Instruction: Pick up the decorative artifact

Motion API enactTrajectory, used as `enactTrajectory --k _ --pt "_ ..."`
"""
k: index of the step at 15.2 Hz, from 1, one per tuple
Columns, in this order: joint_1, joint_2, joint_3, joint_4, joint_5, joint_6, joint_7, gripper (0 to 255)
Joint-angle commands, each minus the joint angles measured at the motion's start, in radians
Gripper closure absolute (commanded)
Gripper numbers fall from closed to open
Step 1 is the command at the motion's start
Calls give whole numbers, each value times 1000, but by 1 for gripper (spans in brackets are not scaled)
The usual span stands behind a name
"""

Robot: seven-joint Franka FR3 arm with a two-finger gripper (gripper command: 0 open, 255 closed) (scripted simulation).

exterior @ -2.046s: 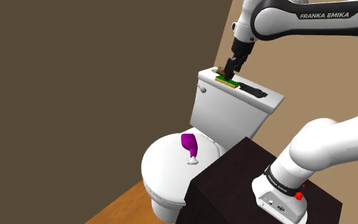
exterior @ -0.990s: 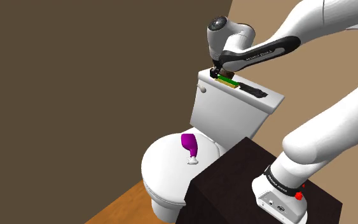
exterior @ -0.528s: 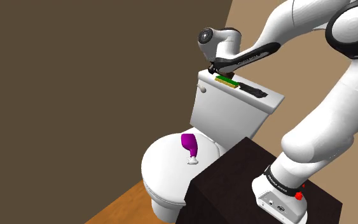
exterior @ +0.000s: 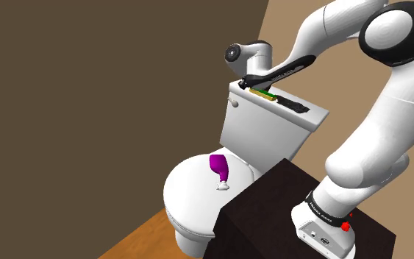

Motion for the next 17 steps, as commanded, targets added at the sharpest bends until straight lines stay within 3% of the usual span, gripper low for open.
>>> enactTrajectory --k 1,2,3,12,17 --pt "1 11 -1 -6 -12 3 20 0" --pt "1 11 -1 -6 -12 3 20 0" --pt "0 10 -1 -8 -12 4 20 255" --pt "1 11 -1 -6 -12 3 20 255" --pt "-1 -25 2 10 24 -7 -38 255"
